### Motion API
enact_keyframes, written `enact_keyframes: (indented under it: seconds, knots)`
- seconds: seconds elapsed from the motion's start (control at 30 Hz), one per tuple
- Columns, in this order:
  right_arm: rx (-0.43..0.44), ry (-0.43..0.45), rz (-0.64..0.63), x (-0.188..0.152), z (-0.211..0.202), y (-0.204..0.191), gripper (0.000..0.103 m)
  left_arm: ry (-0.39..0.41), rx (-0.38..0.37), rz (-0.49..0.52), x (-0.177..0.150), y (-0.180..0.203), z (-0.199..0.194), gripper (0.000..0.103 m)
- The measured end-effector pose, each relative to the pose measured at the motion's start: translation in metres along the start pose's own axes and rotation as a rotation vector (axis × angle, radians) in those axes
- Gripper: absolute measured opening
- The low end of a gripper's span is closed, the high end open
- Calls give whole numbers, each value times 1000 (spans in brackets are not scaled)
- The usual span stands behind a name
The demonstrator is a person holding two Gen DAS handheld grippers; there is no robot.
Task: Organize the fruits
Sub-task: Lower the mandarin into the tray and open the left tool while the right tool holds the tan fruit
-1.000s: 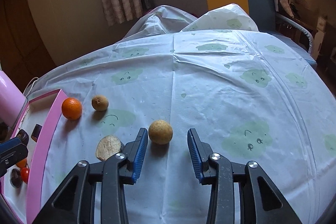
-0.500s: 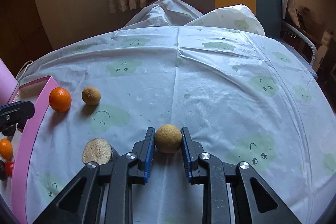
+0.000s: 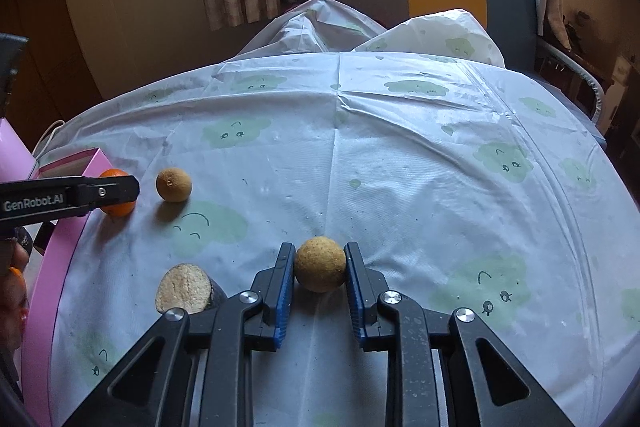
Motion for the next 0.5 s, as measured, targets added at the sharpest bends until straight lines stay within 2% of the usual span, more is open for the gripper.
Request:
enact_keyframes:
  seconds: [0.27,0.5]
  knots:
    - [-7,-2,-7,0,1,-2,25,51,27,76,-19,9,-21,39]
    - [13,2,10,-1,0,2,25,109,2,123,-49,21,-62,39]
Point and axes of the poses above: each gripper's, at about its wrist camera, not at the fingertips, and z roughly the way its jaws point, y to its right, x to its top, the point moved 1 cm from there along z, roughly the way its jaws point
